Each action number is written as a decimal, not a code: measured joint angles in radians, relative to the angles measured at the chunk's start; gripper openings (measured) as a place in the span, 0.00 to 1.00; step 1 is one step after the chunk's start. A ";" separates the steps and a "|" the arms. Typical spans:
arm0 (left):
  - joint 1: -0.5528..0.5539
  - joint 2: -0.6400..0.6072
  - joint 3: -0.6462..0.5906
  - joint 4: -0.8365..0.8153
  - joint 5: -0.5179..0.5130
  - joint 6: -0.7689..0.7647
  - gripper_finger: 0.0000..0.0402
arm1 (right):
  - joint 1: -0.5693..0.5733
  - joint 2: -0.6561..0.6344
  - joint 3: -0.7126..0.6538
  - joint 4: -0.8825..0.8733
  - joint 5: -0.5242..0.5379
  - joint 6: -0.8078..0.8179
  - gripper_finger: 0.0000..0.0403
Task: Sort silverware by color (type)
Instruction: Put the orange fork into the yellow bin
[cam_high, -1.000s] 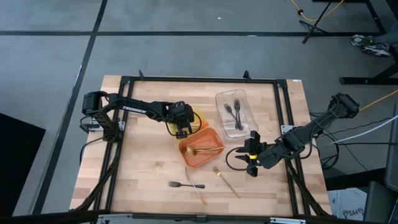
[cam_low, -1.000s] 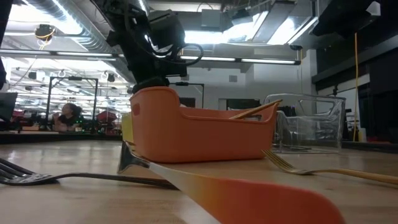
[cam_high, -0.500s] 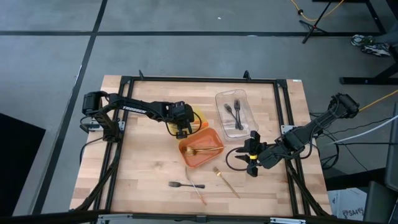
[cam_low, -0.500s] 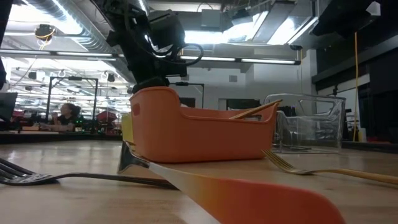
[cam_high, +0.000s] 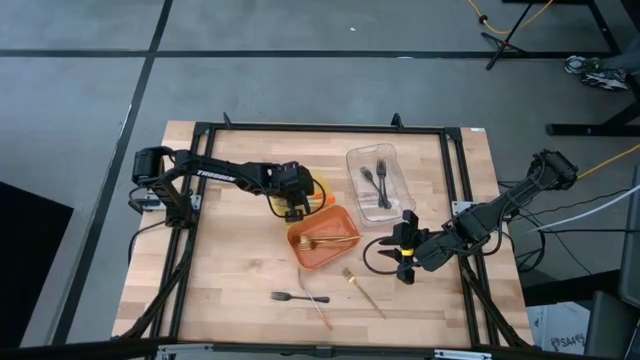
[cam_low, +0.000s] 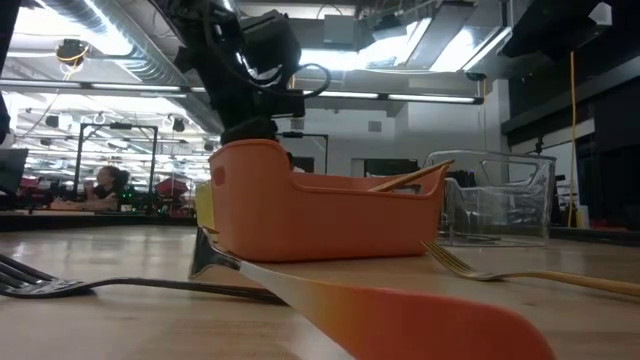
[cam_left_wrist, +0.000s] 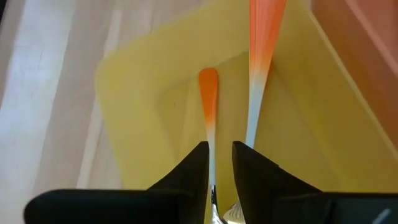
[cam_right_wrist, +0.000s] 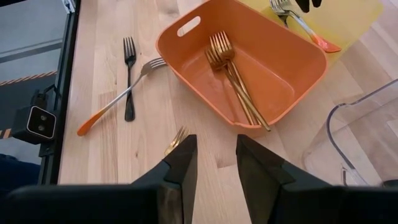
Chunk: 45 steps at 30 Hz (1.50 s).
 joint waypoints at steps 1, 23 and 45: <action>0.000 0.000 0.002 0.000 0.000 0.001 0.16 | 0.000 0.000 0.000 0.000 0.000 0.000 0.26; -0.071 0.000 0.216 -0.037 0.008 -0.005 0.16 | 0.000 0.000 0.000 0.000 0.000 0.001 0.26; -0.353 -0.001 0.474 -0.109 0.008 -0.060 0.16 | 0.000 0.000 0.000 0.000 0.000 0.000 0.26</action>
